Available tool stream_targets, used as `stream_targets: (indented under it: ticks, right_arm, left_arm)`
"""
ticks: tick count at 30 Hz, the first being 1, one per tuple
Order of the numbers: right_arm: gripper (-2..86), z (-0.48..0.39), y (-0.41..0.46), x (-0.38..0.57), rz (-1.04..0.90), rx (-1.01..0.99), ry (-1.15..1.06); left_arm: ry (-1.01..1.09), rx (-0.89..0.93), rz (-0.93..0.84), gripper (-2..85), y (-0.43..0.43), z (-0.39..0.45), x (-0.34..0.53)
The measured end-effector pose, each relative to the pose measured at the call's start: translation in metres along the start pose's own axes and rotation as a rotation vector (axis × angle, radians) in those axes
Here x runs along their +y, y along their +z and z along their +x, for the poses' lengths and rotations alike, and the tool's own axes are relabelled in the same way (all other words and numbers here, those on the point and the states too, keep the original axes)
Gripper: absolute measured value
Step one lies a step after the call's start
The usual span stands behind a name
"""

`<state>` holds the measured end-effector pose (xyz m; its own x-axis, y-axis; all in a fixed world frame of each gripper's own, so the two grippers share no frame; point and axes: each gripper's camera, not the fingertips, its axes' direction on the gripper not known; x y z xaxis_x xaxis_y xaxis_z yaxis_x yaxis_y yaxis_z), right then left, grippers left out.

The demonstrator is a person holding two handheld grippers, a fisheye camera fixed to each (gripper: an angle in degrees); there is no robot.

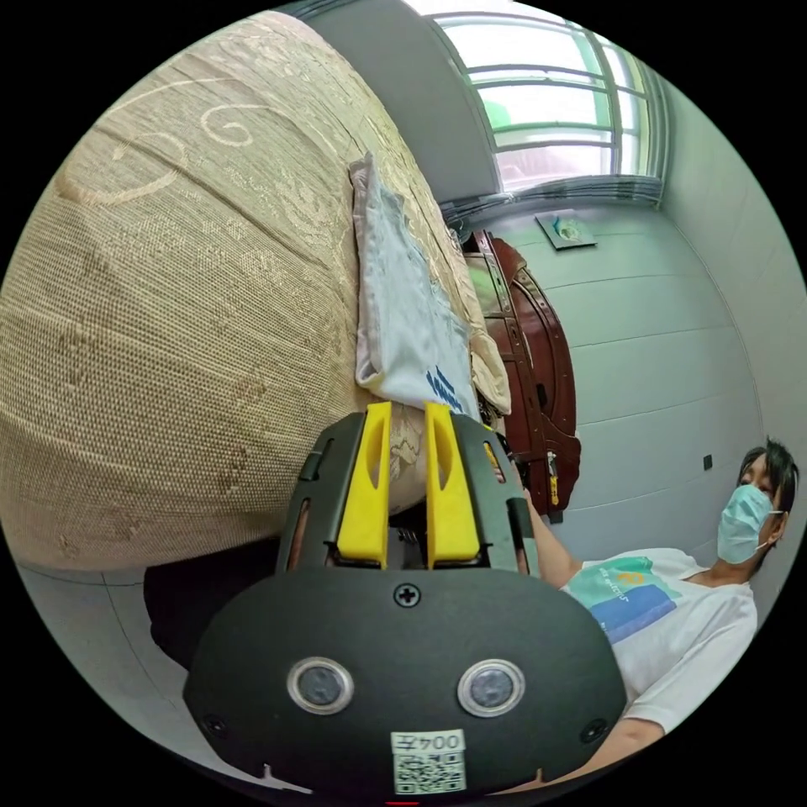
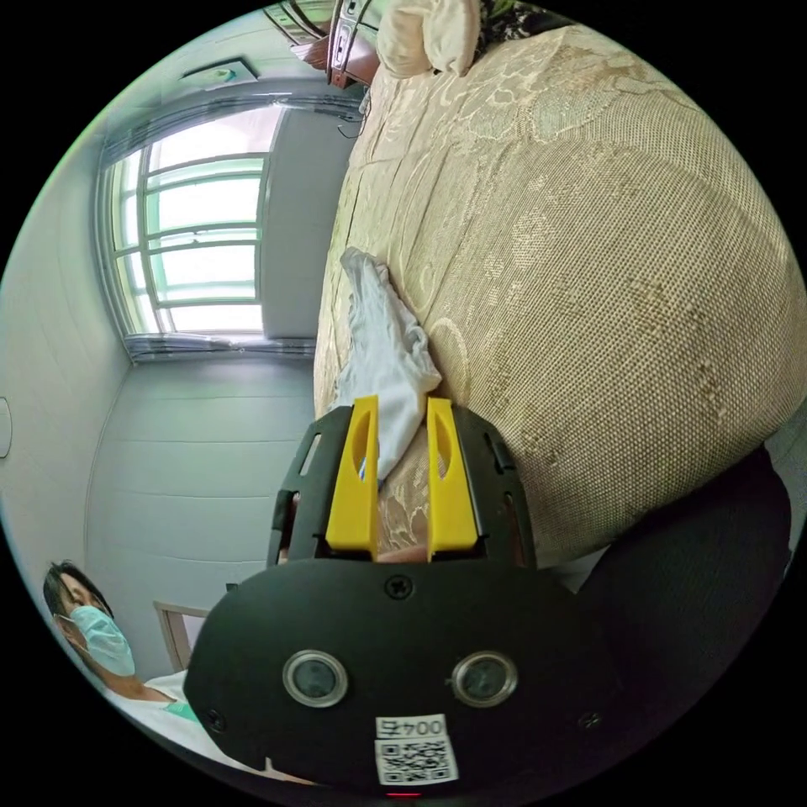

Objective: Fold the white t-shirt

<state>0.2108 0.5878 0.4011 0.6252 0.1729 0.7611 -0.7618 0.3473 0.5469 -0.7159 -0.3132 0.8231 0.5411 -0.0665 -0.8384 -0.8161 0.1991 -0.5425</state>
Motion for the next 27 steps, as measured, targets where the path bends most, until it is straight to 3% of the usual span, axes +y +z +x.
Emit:
stream_targets:
  ticks: [14, 20, 27]
  right_arm:
    - [9.1, 0.039, 0.007, 0.036, -0.008, -0.084, 0.047]
    - [10.1, 0.045, -0.01, 0.054, -0.005, -0.045, 0.023]
    - [9.9, 0.054, -0.011, 0.066, 0.005, -0.061, 0.024]
  left_arm:
    - [-0.222, 0.047, 0.144, 11.0, 0.012, -0.07, -0.002]
    - [-0.272, -0.024, 0.195, 12.6, -0.03, -0.074, 0.013]
    - [-0.296, 0.039, 0.236, 12.8, -0.037, -0.089, -0.012]
